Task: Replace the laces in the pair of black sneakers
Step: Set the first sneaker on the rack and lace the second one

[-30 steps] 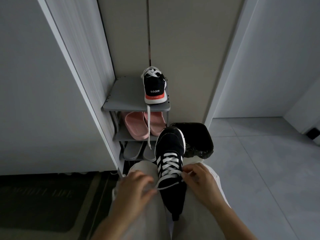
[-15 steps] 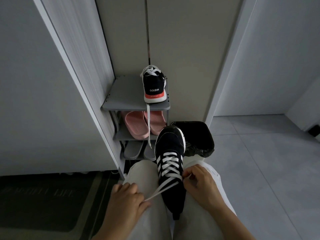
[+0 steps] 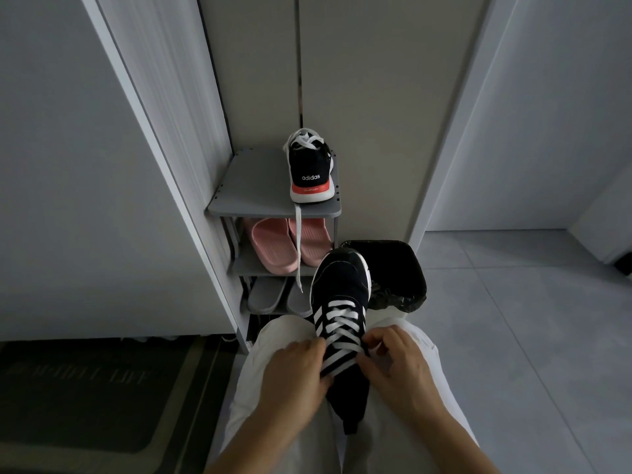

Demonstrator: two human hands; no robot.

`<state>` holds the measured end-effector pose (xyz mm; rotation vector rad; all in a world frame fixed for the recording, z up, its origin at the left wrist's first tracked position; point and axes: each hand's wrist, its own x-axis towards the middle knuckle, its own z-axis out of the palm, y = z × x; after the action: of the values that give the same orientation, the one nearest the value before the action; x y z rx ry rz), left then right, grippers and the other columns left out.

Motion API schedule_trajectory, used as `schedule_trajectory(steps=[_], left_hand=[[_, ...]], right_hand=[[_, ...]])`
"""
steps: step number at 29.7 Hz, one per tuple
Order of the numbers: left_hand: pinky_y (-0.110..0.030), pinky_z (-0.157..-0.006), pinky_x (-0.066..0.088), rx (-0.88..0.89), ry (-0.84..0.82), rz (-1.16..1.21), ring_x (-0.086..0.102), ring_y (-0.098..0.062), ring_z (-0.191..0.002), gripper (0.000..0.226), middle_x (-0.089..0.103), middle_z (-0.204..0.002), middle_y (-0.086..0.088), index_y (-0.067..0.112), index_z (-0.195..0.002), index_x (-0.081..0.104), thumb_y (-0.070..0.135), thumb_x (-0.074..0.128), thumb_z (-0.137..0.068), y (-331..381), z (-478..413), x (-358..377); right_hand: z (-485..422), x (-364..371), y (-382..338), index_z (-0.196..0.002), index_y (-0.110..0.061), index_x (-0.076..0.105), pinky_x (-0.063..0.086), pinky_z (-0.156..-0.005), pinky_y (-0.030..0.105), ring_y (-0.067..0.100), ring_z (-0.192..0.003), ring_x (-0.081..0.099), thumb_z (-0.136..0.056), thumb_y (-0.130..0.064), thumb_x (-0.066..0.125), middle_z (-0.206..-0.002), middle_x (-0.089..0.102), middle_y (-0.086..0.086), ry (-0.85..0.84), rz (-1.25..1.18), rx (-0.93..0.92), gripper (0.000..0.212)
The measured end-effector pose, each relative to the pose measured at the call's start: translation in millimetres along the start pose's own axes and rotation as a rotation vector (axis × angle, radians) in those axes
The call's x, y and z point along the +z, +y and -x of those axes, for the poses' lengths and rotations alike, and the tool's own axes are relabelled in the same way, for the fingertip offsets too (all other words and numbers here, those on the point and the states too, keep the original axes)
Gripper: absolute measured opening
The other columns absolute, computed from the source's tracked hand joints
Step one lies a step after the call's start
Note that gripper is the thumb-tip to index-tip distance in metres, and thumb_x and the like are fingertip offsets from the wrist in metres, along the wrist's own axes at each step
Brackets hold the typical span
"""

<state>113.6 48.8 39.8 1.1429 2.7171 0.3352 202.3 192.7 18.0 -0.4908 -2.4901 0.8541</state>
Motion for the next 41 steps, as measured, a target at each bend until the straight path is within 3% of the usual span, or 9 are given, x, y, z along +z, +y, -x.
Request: schedule_trajectory(steps=[6,10,15,18,21,25,30,37,41], left_hand=[[-0.016,-0.052,0.028,-0.046,0.079,-0.027,0.043,-0.005,-0.078,0.012,0.051,-0.09,0.01,0.024,-0.098,0.053,0.027,0.043,-0.094,-24,8,-21],[-0.013,-0.049,0.029,-0.135,0.263,0.011,0.046,-0.004,-0.061,0.01,0.05,-0.074,0.01,0.021,-0.082,0.059,0.026,0.054,-0.09,-56,22,-52],[-0.024,-0.054,0.043,-0.102,0.156,0.547,0.052,-0.008,-0.053,0.018,0.059,-0.059,0.005,0.02,-0.066,0.058,0.018,0.062,-0.083,-34,21,-58],[-0.029,-0.059,0.048,-0.105,0.12,0.703,0.057,-0.01,-0.058,0.017,0.061,-0.065,0.003,0.022,-0.069,0.059,0.017,0.061,-0.085,-25,15,-54],[-0.021,-0.05,0.043,-0.025,0.251,0.557,0.052,-0.006,-0.051,0.013,0.055,-0.057,0.009,0.022,-0.075,0.057,0.017,0.059,-0.086,-32,12,-51],[-0.027,-0.046,0.036,-0.032,0.458,0.288,0.046,-0.008,-0.047,0.009,0.048,-0.055,0.009,0.013,-0.079,0.059,0.015,0.06,-0.088,-57,-5,-50],[-0.023,-0.055,0.039,-0.25,0.276,0.24,0.052,-0.007,-0.06,0.01,0.053,-0.068,0.01,0.022,-0.085,0.054,0.026,0.063,-0.087,-81,-23,-43],[-0.017,-0.058,0.042,0.131,-0.216,0.864,0.052,0.0,-0.058,0.026,0.059,-0.067,0.012,0.028,-0.082,0.06,0.049,0.045,-0.084,-26,19,-52],[-0.019,-0.053,0.034,0.048,-0.031,0.789,0.041,-0.005,-0.051,0.04,0.049,-0.054,0.006,0.021,-0.07,0.06,0.06,0.057,-0.075,-54,15,-50]], right_hand=[[1,6,9,-0.083,-0.02,0.061,0.03,-0.061,0.009,0.003,-0.067,0.046,-0.059,-0.026,0.084,-0.077,0.053,-0.014,-0.013,0.157,0.001,0.034],[6,3,-8,-0.081,-0.019,0.06,0.032,-0.078,0.001,0.0,-0.073,0.046,-0.075,-0.028,0.066,-0.08,0.054,-0.012,0.111,0.06,-0.136,0.012],[17,31,-64,-0.109,-0.027,0.057,0.04,-0.07,0.007,0.0,-0.077,0.053,-0.088,-0.029,0.054,-0.104,0.052,-0.022,-0.321,-0.412,-0.099,0.021],[10,29,-87,-0.104,-0.026,0.055,0.041,-0.064,0.01,-0.004,-0.069,0.053,-0.093,-0.013,0.054,-0.081,0.06,-0.027,-0.538,-0.718,0.091,0.018],[10,23,-91,-0.089,-0.014,0.059,0.036,-0.055,0.009,-0.004,-0.052,0.047,-0.093,-0.01,0.054,-0.058,0.06,-0.02,-0.592,-0.827,0.249,0.008],[17,0,-97,-0.09,-0.015,0.067,0.039,-0.062,0.012,-0.003,-0.061,0.049,-0.093,-0.022,0.055,-0.084,0.067,-0.007,-0.809,-0.871,0.182,0.015],[13,-23,-92,-0.093,-0.019,0.068,0.041,-0.061,0.016,0.003,-0.061,0.048,-0.095,-0.022,0.052,-0.08,0.069,-0.003,-0.793,-0.891,0.106,0.017],[6,-23,-86,-0.085,-0.016,0.066,0.035,-0.05,0.013,0.004,-0.05,0.04,-0.095,-0.02,0.05,-0.063,0.064,-0.003,-0.672,-0.789,0.207,0.02],[6,-22,-81,-0.079,-0.02,0.065,0.034,-0.05,0.016,0.006,-0.05,0.039,-0.094,-0.016,0.053,-0.064,0.067,-0.004,-0.688,-0.714,0.296,0.02]])
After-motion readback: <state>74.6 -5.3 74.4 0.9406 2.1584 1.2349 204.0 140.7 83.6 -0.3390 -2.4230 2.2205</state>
